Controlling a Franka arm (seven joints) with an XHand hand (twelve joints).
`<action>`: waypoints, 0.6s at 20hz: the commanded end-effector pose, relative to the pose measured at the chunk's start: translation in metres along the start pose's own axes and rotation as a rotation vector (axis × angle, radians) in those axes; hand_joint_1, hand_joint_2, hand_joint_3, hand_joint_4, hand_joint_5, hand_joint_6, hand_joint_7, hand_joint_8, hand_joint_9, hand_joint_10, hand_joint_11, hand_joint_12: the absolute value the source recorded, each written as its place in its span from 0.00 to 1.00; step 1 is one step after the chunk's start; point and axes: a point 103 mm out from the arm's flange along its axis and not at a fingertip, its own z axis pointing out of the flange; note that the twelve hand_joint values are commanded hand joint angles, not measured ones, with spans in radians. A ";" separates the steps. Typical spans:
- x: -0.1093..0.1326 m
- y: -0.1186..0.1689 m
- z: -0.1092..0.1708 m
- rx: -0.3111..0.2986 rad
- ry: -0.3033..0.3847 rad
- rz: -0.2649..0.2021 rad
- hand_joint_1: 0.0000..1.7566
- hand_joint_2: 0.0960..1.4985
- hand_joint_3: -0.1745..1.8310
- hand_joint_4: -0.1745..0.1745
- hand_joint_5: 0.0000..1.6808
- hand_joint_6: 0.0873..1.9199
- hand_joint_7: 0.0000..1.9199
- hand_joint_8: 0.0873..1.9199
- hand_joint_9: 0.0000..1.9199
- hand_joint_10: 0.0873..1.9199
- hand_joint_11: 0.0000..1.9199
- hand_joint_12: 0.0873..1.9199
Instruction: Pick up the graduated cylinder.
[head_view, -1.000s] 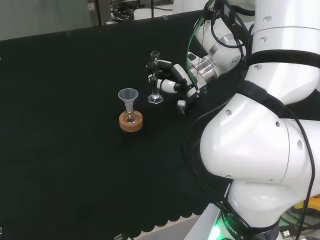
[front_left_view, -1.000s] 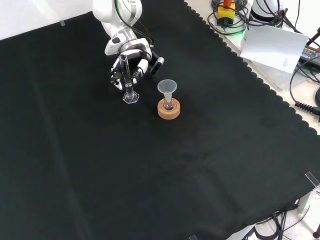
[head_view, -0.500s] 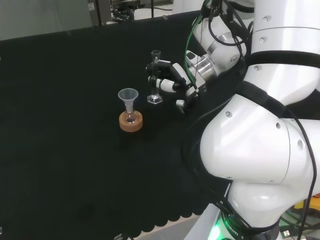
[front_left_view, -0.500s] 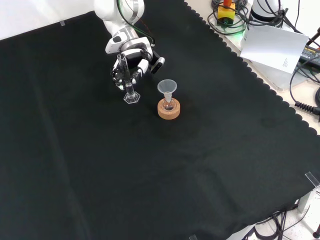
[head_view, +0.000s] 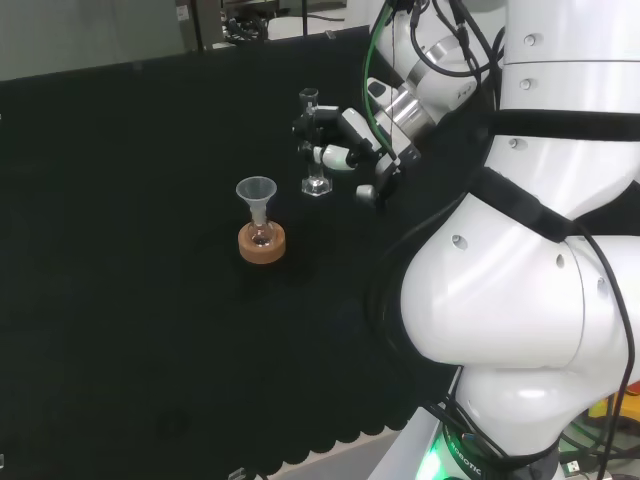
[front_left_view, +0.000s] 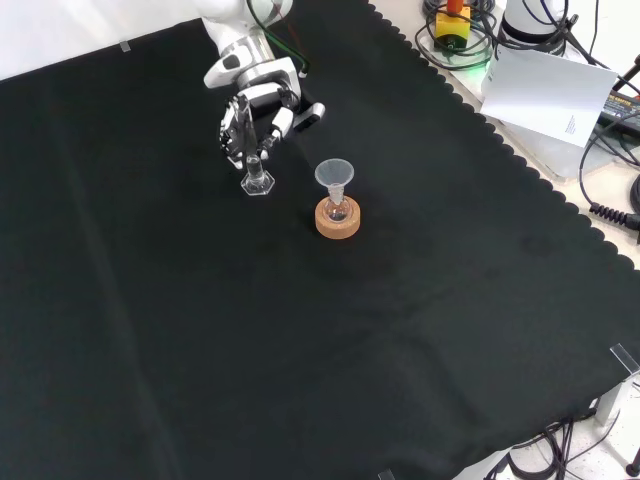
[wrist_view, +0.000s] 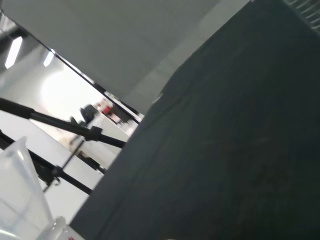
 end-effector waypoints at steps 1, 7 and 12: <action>0.008 -0.007 -0.033 0.079 -0.203 -0.015 0.76 0.78 0.08 0.24 0.57 0.39 0.43 0.64 0.66 0.14 0.60 0.40; 0.020 -0.014 -0.052 0.177 -0.309 -0.014 0.77 0.77 0.08 0.25 0.59 0.39 0.45 0.62 0.68 0.11 0.61 0.39; 0.035 -0.021 -0.065 0.264 -0.385 -0.005 0.77 0.76 0.08 0.26 0.59 0.39 0.45 0.61 0.69 0.10 0.62 0.38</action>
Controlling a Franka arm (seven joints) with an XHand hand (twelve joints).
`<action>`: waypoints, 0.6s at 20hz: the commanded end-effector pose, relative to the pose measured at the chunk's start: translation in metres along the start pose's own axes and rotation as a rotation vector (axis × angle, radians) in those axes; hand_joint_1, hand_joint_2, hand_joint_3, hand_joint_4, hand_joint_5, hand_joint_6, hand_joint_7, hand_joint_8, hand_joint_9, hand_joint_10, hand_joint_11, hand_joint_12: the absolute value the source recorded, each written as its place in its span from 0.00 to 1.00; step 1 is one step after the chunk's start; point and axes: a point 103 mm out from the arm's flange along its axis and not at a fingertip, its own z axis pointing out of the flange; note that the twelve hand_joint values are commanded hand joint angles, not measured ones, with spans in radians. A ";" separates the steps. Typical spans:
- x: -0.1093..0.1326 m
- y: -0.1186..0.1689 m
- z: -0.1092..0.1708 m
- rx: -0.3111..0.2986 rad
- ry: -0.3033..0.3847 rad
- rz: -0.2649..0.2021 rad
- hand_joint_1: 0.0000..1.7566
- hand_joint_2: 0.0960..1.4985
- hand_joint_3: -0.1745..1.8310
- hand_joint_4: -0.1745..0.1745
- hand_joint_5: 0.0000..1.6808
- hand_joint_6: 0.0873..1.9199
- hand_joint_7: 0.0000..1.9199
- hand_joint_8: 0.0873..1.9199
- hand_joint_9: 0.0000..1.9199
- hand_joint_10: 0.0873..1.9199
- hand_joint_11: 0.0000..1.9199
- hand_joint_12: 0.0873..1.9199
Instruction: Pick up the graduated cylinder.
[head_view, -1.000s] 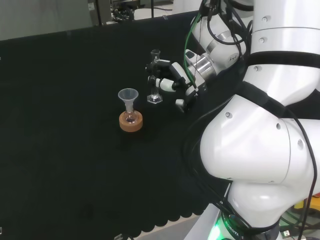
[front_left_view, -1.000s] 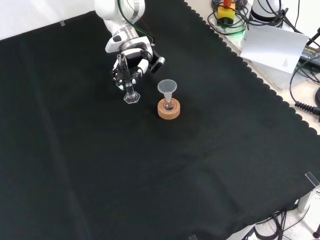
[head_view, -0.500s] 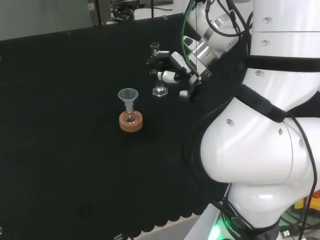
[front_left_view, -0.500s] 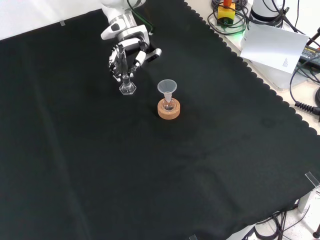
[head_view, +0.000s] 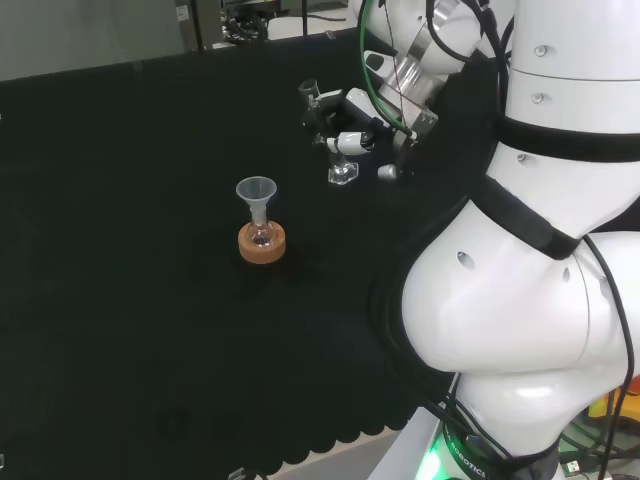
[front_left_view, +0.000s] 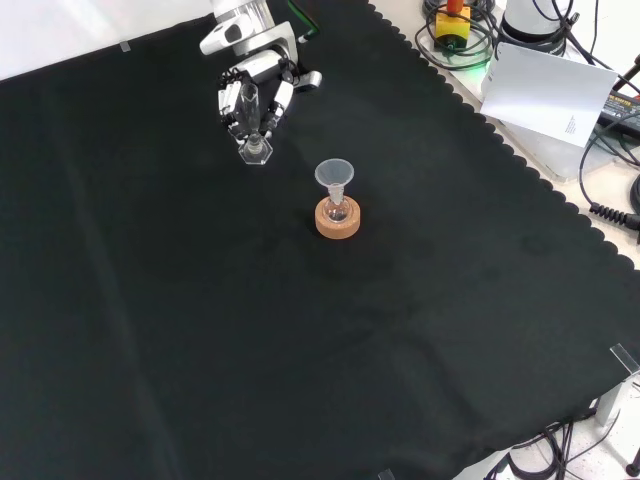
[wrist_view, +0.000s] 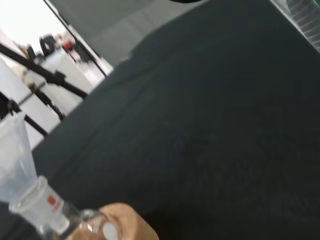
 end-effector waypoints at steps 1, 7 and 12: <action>0.015 -0.016 -0.025 0.116 -0.133 0.013 0.77 0.76 0.08 0.26 0.59 0.39 0.45 0.61 0.69 0.10 0.62 0.38; 0.035 -0.034 -0.037 0.186 -0.201 0.018 0.77 0.76 0.08 0.26 0.59 0.39 0.46 0.61 0.70 0.09 0.62 0.38; 0.056 -0.051 -0.042 0.232 -0.229 0.023 0.77 0.76 0.08 0.25 0.59 0.39 0.46 0.61 0.70 0.09 0.62 0.38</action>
